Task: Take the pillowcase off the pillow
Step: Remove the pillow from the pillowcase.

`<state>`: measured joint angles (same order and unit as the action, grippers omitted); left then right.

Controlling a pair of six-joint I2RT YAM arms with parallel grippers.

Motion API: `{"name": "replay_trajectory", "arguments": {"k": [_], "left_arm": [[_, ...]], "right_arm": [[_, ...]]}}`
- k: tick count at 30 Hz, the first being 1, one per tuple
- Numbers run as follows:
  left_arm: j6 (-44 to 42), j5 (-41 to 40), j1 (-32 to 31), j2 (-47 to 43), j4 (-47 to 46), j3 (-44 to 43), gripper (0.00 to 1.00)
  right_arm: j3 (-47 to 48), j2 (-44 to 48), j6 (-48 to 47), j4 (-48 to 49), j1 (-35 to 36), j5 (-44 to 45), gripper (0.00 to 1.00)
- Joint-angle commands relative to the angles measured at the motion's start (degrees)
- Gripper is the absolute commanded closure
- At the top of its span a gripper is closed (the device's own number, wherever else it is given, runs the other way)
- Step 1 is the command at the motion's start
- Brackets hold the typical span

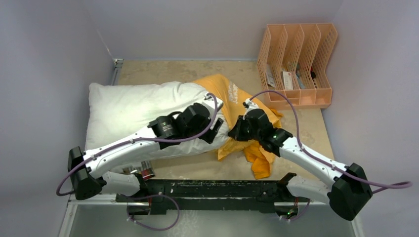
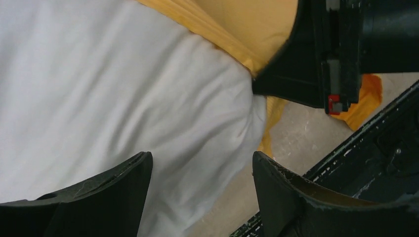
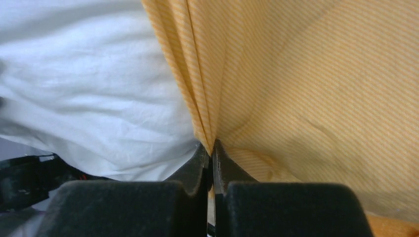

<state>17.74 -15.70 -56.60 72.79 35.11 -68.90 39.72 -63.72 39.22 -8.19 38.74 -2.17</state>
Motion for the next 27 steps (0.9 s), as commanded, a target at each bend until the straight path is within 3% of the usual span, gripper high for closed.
{"name": "replay_trajectory", "arguments": {"k": [1, 4, 9, 10, 13, 16, 21, 25, 27], "left_arm": [[-1.04, 2.09, -3.51, 4.31, -2.51, 2.06, 0.26], [-1.04, 4.27, -5.88, 8.38, -5.19, 2.56, 0.25], [1.02, -6.82, -7.58, 19.05, 1.28, -0.19, 0.26], [1.90, -10.09, -7.56, 20.64, 2.70, -0.33, 0.34], [4.95, -16.26, -7.56, 20.34, 4.23, 0.44, 0.97], [7.51, -20.66, -7.44, 13.74, 1.33, 3.29, 1.00], [10.37, -25.98, -4.18, 5.21, 2.25, 4.30, 1.00], [11.04, -20.34, 3.41, -1.00, 1.31, 4.25, 1.00], [10.03, -17.30, 4.31, -3.13, -0.02, 4.35, 1.00]], "right_arm": [[-0.89, 2.39, 4.14, 6.95, -0.79, 1.38, 1.00], [-2.03, 1.71, 4.99, 7.74, -1.01, 1.86, 1.00], [-2.95, 4.62, 7.10, 5.23, -1.39, 6.15, 1.00], [-2.52, 5.91, 8.68, 1.52, -1.37, 10.37, 1.00], [-1.30, 10.65, 12.77, -8.75, -1.38, 23.45, 1.00], [-2.41, 14.28, 9.67, -9.94, -1.39, 29.34, 1.00], [-1.74, 13.81, 5.59, -11.73, -1.34, 29.10, 1.00], [-2.37, 12.03, -4.05, -4.43, -1.39, 20.02, 1.00], [-1.92, 10.88, -4.94, -4.46, -1.39, 19.42, 1.00]]}}
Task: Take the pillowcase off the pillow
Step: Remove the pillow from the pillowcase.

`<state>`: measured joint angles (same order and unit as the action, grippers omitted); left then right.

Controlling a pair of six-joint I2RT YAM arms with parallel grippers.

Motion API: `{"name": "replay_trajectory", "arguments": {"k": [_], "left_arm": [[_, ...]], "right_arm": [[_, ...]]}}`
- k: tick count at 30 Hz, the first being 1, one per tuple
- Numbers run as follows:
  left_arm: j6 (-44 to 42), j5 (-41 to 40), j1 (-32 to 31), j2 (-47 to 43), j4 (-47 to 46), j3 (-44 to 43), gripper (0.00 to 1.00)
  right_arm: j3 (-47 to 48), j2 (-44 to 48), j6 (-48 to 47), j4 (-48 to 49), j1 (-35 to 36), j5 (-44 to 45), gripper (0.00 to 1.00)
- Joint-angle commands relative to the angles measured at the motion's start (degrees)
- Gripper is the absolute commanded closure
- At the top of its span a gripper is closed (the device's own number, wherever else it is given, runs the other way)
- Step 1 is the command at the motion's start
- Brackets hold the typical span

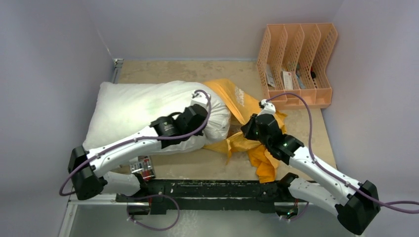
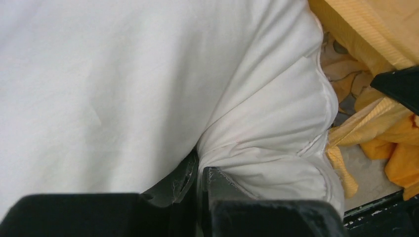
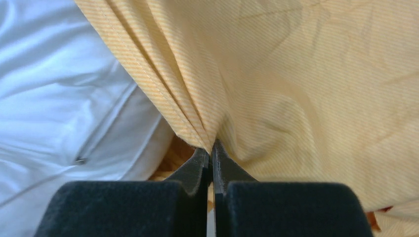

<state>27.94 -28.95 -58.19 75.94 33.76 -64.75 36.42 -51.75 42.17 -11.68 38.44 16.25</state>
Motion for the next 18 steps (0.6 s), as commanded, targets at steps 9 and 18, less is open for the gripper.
{"name": "replay_trajectory", "arguments": {"k": [9, 18], "left_arm": [[-5.98, 18.53, 3.95, -10.61, 6.80, 2.44, 1.00], [-0.19, 17.57, 2.29, -17.16, 7.11, 8.11, 1.00]], "right_arm": [[8.45, -3.02, -1.73, -11.51, -1.13, 15.29, 0.92], [16.54, -3.83, -13.15, -1.50, -2.44, 0.73, 0.22]]}}
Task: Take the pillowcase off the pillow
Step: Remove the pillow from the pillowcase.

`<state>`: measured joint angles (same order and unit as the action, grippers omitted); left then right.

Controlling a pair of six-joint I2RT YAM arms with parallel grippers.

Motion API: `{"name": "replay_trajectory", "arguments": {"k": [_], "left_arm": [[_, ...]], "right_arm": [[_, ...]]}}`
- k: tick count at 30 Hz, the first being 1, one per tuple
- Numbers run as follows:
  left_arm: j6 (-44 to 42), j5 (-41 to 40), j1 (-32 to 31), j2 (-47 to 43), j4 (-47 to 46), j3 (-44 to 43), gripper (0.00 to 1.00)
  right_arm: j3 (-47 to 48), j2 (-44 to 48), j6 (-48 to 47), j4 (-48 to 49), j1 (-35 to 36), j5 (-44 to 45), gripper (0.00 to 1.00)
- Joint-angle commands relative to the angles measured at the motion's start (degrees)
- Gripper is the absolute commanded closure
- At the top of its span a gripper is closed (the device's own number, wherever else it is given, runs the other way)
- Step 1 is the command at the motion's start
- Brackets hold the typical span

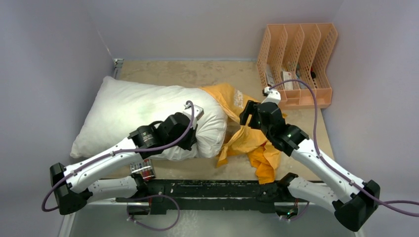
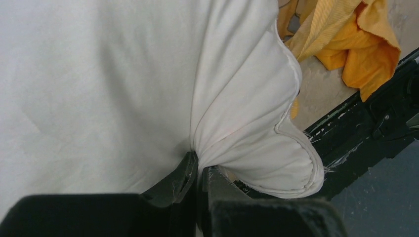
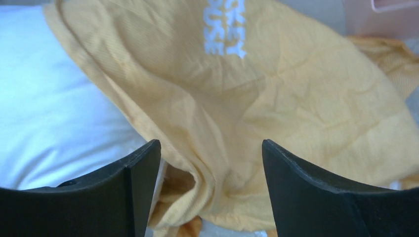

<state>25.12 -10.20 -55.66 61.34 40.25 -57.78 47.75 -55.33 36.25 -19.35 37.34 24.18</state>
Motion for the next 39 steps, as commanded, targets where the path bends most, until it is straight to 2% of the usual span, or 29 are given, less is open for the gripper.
{"name": "replay_trajectory", "arguments": {"k": [1, 6, 7, 9, 10, 12, 15, 17, 21, 24, 26, 28, 30, 32, 35, 37, 39], "left_arm": [[2.99, -1.28, -0.63, -2.73, 0.20, 1.28, 1.00], [3.09, -2.03, -1.48, -2.09, -0.74, 1.27, 1.00], [3.09, -2.36, -1.54, -1.96, -0.57, 1.05, 1.00], [3.36, -3.83, -1.87, -1.84, 0.84, 0.37, 1.00], [3.58, -4.73, -2.03, -1.88, 2.11, -0.18, 1.00], [3.97, -6.43, -2.11, -2.57, 4.00, -0.97, 1.00], [4.34, -8.06, -2.11, -4.47, 4.25, -0.49, 1.00], [4.40, -8.49, -2.16, -5.01, 4.10, -0.41, 1.00], [4.21, -8.87, -2.10, -4.03, 4.43, -1.10, 1.00], [4.10, -8.64, -2.21, -2.62, 4.68, -1.57, 1.00], [4.22, -8.45, -2.17, -2.43, 4.22, -1.55, 1.00], [4.51, -8.52, -2.26, -2.52, 3.50, -1.68, 1.00], [4.81, -8.52, -2.38, -2.75, 2.95, -1.78, 1.00], [5.04, -8.80, -2.48, -3.16, 2.74, -1.82, 1.00], [5.51, -9.70, -2.57, -4.08, 2.90, -1.88, 1.00], [6.13, -11.50, -2.53, -4.88, 3.33, -2.10, 1.00], [7.15, -14.27, -2.53, -5.88, 3.89, -2.33, 1.00]], "right_arm": [[6.59, -1.85, -8.50, 6.85, -1.92, -10.70, 0.19], [15.35, -15.74, -10.07, 6.85, -2.80, -23.82, 0.11], [17.09, -18.93, -9.64, 5.18, -2.87, -24.06, 0.17], [20.31, -24.00, -9.11, 0.85, -3.03, -18.72, 0.44], [21.01, -25.35, -9.43, -0.87, -3.13, -15.46, 0.48], [20.45, -25.74, -11.91, -0.39, -4.43, -16.56, 0.46], [18.41, -23.95, -14.56, 4.04, -5.65, -26.15, 0.36], [18.26, -23.10, -14.20, 5.08, -5.69, -28.50, 0.31], [19.91, -23.64, -12.48, 4.66, -5.68, -30.06, 0.30], [19.45, -23.14, -10.74, 9.23, -5.69, -36.04, 0.26], [17.99, -23.25, -10.60, 13.47, -5.70, -39.12, 0.27], [18.42, -24.79, -10.49, 12.03, -5.67, -38.67, 0.28], [20.14, -27.47, -10.71, 7.48, -5.62, -33.26, 0.36], [20.87, -29.00, -11.17, 4.52, -5.71, -26.12, 0.49], [20.94, -30.65, -12.49, 2.25, -6.13, -19.40, 0.74], [21.34, -31.05, -12.66, 0.52, -6.77, -16.54, 1.00], [22.07, -30.52, -12.92, -1.38, -7.44, -13.73, 1.00]]}}
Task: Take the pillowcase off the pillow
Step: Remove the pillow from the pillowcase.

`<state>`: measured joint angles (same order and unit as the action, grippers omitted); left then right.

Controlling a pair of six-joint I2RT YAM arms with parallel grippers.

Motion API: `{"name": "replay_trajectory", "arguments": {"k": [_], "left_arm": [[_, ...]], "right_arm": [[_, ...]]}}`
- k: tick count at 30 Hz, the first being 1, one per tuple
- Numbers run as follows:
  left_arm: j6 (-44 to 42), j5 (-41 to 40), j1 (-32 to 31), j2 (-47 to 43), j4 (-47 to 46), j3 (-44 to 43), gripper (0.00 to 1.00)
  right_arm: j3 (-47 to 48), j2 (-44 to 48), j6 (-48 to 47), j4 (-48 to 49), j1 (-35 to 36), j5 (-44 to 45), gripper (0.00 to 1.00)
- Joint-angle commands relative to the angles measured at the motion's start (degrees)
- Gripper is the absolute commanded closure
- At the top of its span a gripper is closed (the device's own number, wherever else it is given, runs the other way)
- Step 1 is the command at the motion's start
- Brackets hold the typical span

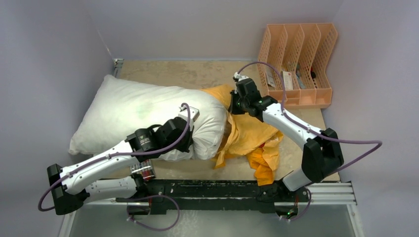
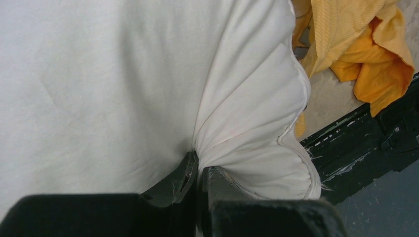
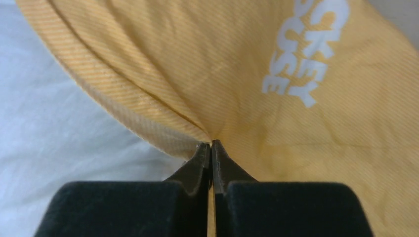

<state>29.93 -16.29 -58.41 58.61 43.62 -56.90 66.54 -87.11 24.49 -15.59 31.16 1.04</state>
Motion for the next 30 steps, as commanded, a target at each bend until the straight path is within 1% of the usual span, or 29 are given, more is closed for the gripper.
{"name": "replay_trajectory", "arguments": {"k": [1, 5, 7, 8, 9, 10, 13, 15, 17, 19, 21, 24, 25, 27, 30], "left_arm": [[2.92, -9.34, 0.22, -3.77, 0.73, -3.29, 1.00], [5.22, -14.48, 0.23, -6.37, 0.74, -2.88, 1.00], [5.75, -16.14, 0.22, -7.18, 0.97, -2.70, 1.00], [5.89, -16.68, 0.23, -7.35, 1.17, -2.72, 0.96], [5.88, -16.64, 0.23, -7.30, 1.20, -2.76, 0.88], [5.71, -16.01, 0.23, -7.02, 1.02, -2.89, 0.79], [4.41, -12.46, 0.23, -5.48, -1.83, -5.24, 0.48], [2.90, -11.48, 0.23, -3.49, -5.54, -8.29, 0.39], [0.61, -10.73, 0.23, 0.02, -8.48, -13.24, 0.35], [-1.97, -9.20, 0.23, 6.31, -9.26, -19.28, 0.32], [-4.50, -7.54, 0.23, 12.98, -7.69, -25.76, 0.30], [-5.65, -8.42, 0.23, 21.29, -3.16, -34.51, 0.27], [-5.68, -9.19, 0.23, 23.13, -2.69, -35.29, 0.27], [-6.39, -9.54, 0.65, 26.31, -2.76, -34.78, 0.23], [-5.91, -10.08, 2.02, 31.40, -1.96, -32.12, 0.23]], "right_arm": [[3.66, 1.95, -1.75, -5.95, -1.47, 10.74, 1.00], [3.10, 6.53, -0.70, -8.25, -2.86, 21.64, 1.00], [1.98, 9.32, 0.89, -8.97, -5.05, 23.40, 1.00], [1.26, 10.82, 1.35, -8.98, -5.80, 23.60, 1.00], [0.56, 12.29, 1.34, -8.71, -6.03, 23.60, 1.00], [-0.17, 13.63, 0.13, -8.00, -6.10, 21.63, 1.00], [-2.64, 17.65, -5.26, -1.87, -6.11, 7.49, 1.00], [-3.93, 18.70, -4.98, 0.18, -6.11, -1.87, 1.00], [-5.13, 19.16, -2.49, 1.02, -6.10, -5.49, 1.00], [-6.10, 19.34, -0.70, 0.88, -6.09, -4.65, 1.00], [-6.78, 19.66, 0.20, 0.62, -6.11, -2.93, 1.00], [-6.36, 20.15, 0.60, -0.10, -6.06, -2.36, 1.00], [-5.89, 20.33, 0.68, -0.43, -6.10, -2.50, 1.00], [-5.39, 21.11, 2.52, -1.27, -6.09, -4.50, 1.00], [-5.11, 22.05, 5.57, -0.94, -6.11, -3.04, 1.00]]}}
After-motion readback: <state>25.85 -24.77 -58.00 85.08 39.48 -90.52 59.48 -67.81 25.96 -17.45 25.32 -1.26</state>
